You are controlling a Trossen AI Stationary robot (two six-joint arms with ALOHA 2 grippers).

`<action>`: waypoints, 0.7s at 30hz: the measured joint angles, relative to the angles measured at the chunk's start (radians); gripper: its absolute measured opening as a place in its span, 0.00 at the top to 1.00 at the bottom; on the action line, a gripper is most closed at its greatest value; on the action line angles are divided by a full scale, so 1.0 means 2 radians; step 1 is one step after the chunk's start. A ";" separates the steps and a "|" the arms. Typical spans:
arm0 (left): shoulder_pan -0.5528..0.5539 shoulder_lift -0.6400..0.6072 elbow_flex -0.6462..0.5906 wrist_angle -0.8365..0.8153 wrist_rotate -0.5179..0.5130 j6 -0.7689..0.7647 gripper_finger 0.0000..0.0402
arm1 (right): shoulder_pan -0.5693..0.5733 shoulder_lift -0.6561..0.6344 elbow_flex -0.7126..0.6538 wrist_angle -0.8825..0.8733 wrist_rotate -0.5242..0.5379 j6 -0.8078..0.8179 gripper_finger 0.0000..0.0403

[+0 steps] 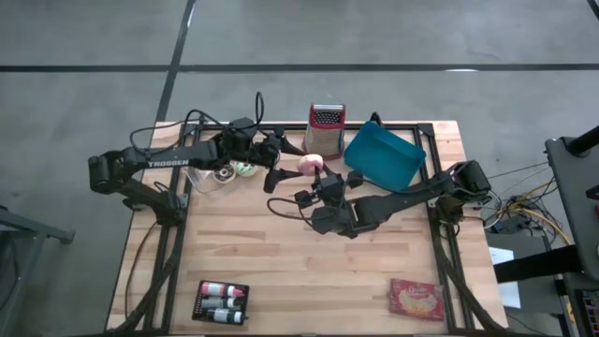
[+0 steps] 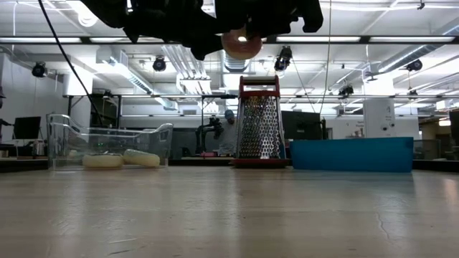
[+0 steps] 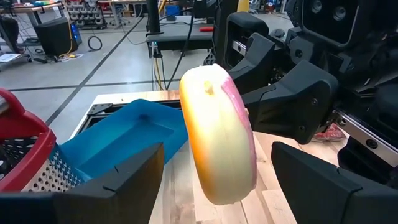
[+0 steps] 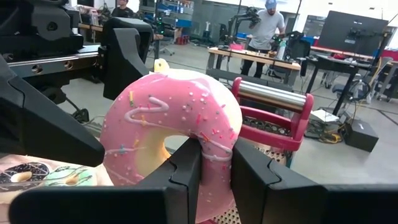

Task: Pick & Place Food Item
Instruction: Put the pink donut into the transparent bin

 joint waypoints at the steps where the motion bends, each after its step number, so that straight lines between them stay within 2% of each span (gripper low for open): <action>1: 0.000 0.000 0.000 0.000 0.000 0.000 0.25 | 0.000 0.000 0.000 0.000 0.000 0.000 0.83; 12: 0.000 0.000 0.000 0.000 -0.002 -0.002 0.26 | 0.000 0.000 0.000 0.000 0.000 0.000 0.83; 21: 0.000 0.000 0.000 0.000 -0.002 -0.002 0.37 | 0.000 0.000 0.000 0.000 0.000 0.000 0.83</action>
